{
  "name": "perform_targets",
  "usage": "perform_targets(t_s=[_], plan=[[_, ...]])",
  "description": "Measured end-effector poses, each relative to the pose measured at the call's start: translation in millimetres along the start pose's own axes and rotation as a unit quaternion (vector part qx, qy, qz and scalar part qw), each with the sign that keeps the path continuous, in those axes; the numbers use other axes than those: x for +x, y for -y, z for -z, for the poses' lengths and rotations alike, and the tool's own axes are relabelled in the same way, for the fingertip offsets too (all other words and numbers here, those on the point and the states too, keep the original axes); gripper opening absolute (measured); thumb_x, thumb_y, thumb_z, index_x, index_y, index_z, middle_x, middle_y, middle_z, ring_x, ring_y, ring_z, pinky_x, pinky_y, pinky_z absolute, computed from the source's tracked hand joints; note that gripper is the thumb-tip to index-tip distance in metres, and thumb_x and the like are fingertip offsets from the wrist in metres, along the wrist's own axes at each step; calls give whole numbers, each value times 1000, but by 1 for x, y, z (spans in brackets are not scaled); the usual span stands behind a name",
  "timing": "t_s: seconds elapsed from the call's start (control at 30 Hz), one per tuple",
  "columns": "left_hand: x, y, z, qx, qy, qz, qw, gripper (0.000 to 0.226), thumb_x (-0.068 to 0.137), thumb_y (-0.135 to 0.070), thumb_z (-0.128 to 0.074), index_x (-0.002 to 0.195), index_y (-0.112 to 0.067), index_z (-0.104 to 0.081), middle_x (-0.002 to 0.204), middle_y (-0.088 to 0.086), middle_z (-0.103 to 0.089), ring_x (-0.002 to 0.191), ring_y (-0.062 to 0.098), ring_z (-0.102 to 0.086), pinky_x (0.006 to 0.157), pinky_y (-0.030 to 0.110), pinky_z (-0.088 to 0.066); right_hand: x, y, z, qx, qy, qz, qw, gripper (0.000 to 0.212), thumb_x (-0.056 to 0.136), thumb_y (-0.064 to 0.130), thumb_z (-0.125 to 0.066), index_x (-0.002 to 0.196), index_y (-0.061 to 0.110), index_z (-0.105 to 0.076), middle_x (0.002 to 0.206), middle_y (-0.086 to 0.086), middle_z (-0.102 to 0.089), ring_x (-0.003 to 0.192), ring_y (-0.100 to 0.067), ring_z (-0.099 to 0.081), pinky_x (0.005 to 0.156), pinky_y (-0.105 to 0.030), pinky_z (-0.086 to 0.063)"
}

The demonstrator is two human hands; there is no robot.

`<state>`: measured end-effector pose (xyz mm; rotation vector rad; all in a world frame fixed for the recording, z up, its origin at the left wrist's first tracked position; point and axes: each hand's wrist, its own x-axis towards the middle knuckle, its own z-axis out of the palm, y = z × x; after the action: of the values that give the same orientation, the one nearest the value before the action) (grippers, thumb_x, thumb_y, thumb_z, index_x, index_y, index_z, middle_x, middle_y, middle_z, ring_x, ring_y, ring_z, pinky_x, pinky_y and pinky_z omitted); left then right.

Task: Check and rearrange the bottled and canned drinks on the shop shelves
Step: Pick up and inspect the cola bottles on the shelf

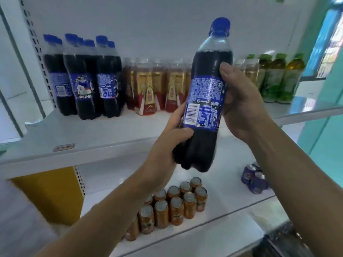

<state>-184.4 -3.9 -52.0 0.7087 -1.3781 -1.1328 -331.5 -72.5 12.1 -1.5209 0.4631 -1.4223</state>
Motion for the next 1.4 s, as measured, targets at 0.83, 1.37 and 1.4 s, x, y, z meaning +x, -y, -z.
perform_targets(t_s=[0.83, 1.37, 1.4], plan=[[144, 232, -383, 32, 244, 149, 958, 46, 80, -13, -77, 121, -21, -56, 109, 0, -73, 99, 15, -70, 86, 28, -57, -155, 67, 436, -325, -162, -161, 918, 33, 84, 33, -79, 113, 31, -64, 102, 17, -75, 94, -2, -71, 78, -17, -56], [275, 574, -473, 189, 328, 330, 865, 59, 80, -19, -81, 132, -26, -54, 116, -6, -65, 107, 14, -63, 97, 38, -53, -164, -152, 708, -489, -176, -445, 729, 36, 76, 45, -83, 97, 16, -74, 72, 3, -62, 65, -14, -53, 64, -33, -44], [277, 590, -474, 214, 313, 351, 856, 60, 81, -23, -80, 135, -25, -53, 120, -4, -63, 110, 14, -61, 98, 38, -51, -170, -171, 719, -494, -167, -455, 721, 32, 79, 39, -83, 100, 16, -74, 76, 4, -62, 68, -13, -53, 66, -32, -44]])
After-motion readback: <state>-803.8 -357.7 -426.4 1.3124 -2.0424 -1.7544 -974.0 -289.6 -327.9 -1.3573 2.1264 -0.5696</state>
